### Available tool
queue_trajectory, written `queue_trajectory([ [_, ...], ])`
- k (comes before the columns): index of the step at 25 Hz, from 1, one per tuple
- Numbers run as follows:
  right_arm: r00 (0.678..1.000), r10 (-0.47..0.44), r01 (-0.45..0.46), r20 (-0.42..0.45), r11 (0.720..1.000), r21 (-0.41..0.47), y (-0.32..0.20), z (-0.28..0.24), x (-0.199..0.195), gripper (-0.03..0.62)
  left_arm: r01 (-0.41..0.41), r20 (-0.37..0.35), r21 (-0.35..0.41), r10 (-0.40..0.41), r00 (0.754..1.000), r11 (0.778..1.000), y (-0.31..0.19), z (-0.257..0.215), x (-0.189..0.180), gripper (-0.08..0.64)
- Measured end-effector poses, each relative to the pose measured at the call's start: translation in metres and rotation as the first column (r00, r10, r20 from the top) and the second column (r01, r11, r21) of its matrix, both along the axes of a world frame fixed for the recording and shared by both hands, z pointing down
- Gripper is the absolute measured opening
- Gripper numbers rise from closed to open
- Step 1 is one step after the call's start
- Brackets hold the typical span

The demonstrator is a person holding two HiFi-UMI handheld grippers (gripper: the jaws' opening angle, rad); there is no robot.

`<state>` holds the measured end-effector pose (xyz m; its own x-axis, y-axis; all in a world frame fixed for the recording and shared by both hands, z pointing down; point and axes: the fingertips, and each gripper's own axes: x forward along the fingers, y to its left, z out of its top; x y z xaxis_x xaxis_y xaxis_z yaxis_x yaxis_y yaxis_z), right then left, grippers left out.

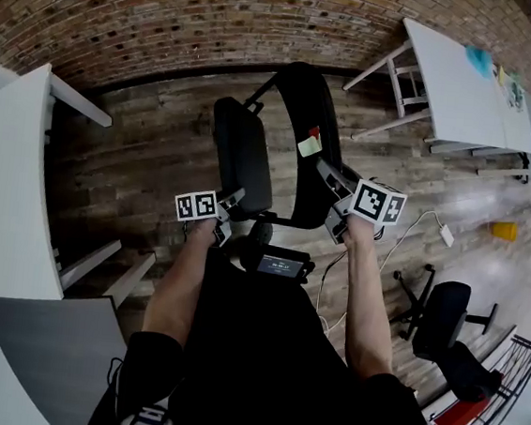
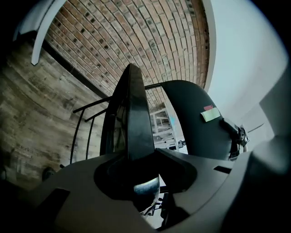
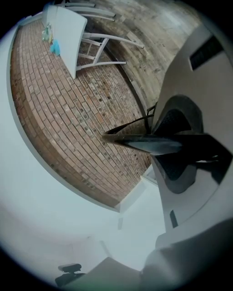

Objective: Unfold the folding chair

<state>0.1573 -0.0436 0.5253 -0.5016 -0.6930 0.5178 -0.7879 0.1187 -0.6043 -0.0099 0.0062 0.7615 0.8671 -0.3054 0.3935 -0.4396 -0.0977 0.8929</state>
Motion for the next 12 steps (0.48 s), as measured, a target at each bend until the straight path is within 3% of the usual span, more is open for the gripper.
queue_trajectory([
  [12, 0.999, 0.02, -0.019, -0.045, 1.0, 0.02, -0.001, 0.012, 0.02, 0.097, 0.002, 0.144, -0.037, 0.003, 0.99, 0.999, 0.0, 0.027, -0.032, 0.17],
])
